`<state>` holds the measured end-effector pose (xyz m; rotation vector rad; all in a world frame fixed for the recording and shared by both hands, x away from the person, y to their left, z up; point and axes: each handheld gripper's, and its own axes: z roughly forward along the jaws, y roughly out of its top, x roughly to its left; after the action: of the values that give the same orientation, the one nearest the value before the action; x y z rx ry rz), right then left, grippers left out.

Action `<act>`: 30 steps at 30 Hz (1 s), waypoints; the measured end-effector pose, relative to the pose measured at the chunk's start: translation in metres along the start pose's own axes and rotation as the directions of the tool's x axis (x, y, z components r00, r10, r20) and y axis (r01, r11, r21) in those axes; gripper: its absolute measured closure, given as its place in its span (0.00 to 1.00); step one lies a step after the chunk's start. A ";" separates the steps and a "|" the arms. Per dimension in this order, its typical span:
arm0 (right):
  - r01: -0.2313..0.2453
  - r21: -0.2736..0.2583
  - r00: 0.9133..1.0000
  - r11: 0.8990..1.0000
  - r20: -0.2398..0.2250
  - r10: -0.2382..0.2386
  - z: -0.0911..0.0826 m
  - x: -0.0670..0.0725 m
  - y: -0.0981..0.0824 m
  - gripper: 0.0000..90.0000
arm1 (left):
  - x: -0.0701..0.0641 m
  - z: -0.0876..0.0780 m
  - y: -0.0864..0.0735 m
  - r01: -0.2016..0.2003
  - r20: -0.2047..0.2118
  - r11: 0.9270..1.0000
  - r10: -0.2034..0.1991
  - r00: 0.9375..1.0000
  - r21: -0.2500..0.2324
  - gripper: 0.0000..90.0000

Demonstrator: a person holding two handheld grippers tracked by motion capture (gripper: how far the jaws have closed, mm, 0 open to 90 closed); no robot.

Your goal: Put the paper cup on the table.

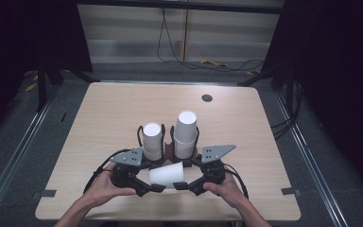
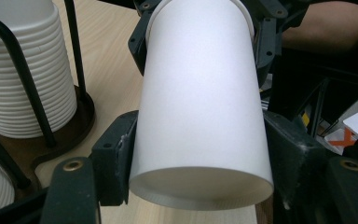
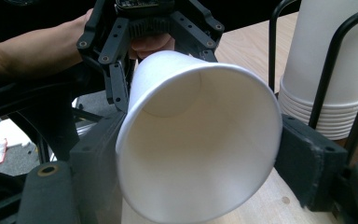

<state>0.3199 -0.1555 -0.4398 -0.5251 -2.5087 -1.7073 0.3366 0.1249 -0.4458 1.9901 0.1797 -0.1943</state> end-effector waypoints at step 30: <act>-0.048 0.018 0.995 0.999 0.088 0.046 -0.014 -0.001 0.002 0.28 | -0.002 -0.006 -0.012 0.074 -0.134 0.997 -0.070 0.988 0.030 0.17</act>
<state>0.3194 -0.1683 -0.4329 -0.6663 -2.5476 -1.6768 0.3329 0.1354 -0.4535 2.0343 0.3365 -0.1114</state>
